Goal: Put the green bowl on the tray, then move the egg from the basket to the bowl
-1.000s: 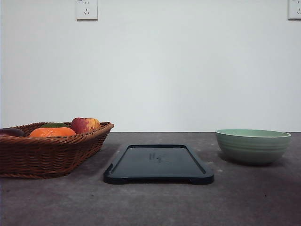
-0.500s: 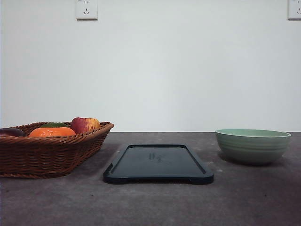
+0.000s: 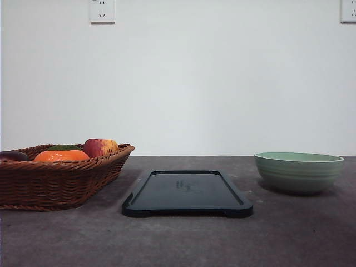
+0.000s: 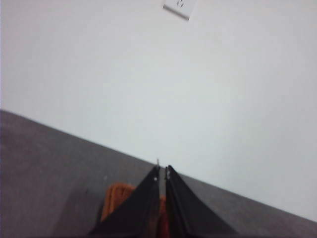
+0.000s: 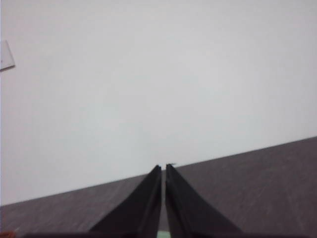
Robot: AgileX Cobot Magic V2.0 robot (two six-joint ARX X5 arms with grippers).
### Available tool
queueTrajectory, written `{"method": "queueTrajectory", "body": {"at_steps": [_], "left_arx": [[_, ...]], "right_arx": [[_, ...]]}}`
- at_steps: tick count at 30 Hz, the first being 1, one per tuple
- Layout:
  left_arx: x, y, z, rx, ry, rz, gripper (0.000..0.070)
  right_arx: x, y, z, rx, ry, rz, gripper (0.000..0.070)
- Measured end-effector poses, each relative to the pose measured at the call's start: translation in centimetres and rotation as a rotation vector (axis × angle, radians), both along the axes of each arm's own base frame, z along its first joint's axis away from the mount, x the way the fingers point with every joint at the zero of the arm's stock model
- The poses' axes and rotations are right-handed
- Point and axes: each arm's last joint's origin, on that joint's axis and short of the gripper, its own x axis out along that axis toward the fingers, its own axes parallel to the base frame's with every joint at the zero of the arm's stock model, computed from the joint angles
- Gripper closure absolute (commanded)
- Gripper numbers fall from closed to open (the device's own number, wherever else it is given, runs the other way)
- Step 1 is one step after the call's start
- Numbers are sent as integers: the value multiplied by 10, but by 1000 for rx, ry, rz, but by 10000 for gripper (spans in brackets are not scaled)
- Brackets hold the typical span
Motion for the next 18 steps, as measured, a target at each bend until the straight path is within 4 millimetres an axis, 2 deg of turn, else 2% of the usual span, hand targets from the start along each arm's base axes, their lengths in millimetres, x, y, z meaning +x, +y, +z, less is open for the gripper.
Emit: {"method": "queueTrajectory", "body": {"at_steps": [4, 8, 18], "left_arx": [[-2, 0, 30, 38, -26, 11, 691], [5, 0, 50, 75, 37, 18, 691], [36, -1, 84, 114, 283, -55, 691]], "right_arx": [[-5, -1, 17, -10, -53, -15, 694], [-5, -1, 27, -25, -57, -20, 694], [8, 2, 55, -67, 181, 13, 694]]}}
